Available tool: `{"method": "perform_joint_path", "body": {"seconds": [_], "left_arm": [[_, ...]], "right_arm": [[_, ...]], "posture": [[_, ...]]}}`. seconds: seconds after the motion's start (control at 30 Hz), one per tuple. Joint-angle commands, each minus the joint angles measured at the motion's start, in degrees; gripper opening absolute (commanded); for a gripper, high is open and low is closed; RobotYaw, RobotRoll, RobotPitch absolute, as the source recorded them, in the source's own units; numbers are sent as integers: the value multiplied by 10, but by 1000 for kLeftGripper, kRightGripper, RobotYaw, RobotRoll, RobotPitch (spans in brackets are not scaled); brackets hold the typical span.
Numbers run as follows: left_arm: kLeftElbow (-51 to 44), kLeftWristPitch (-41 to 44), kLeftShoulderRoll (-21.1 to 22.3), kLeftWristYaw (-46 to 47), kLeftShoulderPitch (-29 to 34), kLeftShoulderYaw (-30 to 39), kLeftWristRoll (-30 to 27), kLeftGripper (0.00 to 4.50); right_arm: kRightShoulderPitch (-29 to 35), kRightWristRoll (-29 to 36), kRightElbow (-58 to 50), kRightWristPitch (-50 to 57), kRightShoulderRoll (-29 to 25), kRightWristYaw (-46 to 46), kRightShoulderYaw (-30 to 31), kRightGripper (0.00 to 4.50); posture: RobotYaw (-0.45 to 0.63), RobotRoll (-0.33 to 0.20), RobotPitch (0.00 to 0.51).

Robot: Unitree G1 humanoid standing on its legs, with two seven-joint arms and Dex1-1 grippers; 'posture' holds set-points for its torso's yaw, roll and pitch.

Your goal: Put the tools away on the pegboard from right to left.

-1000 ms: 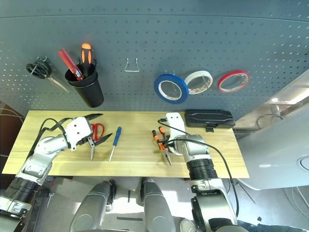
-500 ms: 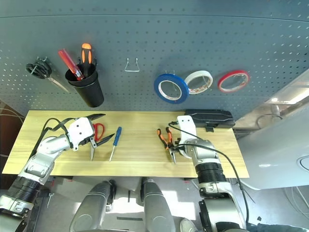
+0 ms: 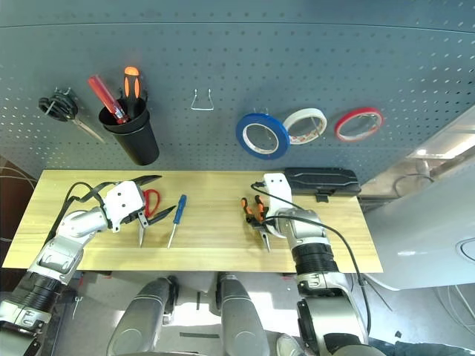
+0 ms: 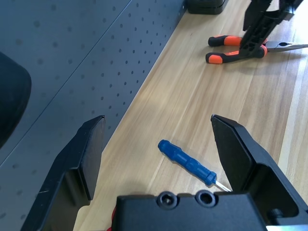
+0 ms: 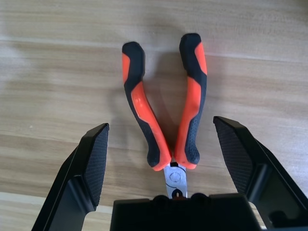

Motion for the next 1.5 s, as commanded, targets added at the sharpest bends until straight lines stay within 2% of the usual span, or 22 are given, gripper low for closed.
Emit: {"method": "perform_joint_path", "body": {"seconds": [0.03,0.3,0.47,0.57,0.67,0.77,0.8,0.9,1.1,1.13,1.23,1.5], "left_arm": [[2,1,1,0,12,-6,6,4500],[2,2,1,1,12,-7,6,4500],[4,5,0,0,10,-8,8,4500],[10,47,7,-14,6,-25,24,4500],[12,75,18,-40,5,-53,44,4500],[5,97,21,-56,5,-67,48,4500],[3,100,23,-60,4,-71,50,4500],[-5,112,21,-64,3,-76,53,4500],[-7,116,20,-66,2,-75,52,4500],[-6,116,20,-66,2,-75,52,4500],[-5,114,20,-66,3,-73,50,4500],[-8,110,25,-65,13,-69,48,4500]], "right_arm": [[6,-9,7,22,14,-11,14,4474],[15,-17,-2,31,33,-31,18,4474],[36,-25,-6,22,26,-36,13,4474],[53,-26,-8,15,15,-33,10,4474],[68,-26,-6,0,9,-32,6,3817],[76,-26,0,-16,7,-33,4,2741],[78,-26,2,-20,6,-33,3,2521],[87,-27,6,-36,7,-33,3,2409],[107,-35,-2,-63,4,-30,13,551],[109,-36,-4,-65,3,-30,13,483],[115,-33,-13,-54,0,-22,12,483],[141,-24,-69,-3,-19,5,12,3257]], "posture": [[20,0,267],[24,0,270],[22,0,272],[23,0,270],[21,0,268],[19,0,266],[18,0,265],[17,0,262],[16,0,259],[16,0,259],[14,0,255],[15,0,254]]}}
